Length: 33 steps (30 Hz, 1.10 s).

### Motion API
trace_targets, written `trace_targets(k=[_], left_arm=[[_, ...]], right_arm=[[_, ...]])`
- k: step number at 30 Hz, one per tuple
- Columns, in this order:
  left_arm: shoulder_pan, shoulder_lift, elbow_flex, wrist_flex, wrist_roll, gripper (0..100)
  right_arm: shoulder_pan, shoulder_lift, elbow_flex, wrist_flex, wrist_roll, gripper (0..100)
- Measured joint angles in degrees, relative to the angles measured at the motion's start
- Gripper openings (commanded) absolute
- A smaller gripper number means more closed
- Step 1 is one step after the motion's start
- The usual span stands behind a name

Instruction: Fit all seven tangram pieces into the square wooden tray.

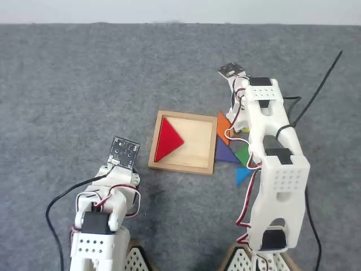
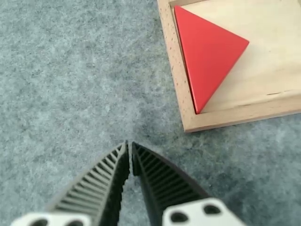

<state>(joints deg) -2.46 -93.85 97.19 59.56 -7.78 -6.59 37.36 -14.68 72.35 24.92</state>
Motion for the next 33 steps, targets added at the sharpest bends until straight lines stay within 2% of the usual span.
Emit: trace_targets(k=[15, 25, 33], left_arm=[[0.0, 0.0, 0.0, 0.0, 0.0, 1], [0.0, 0.0, 0.0, 0.0, 0.0, 1], [0.0, 0.0, 0.0, 0.0, 0.0, 1]], right_arm=[[0.2, 0.0, -0.2, 4.4, 0.0, 33.3], [-0.1, 0.0, -0.1, -0.9, -0.2, 32.7], [0.3, 0.0, -0.1, -1.3, -5.4, 15.2]])
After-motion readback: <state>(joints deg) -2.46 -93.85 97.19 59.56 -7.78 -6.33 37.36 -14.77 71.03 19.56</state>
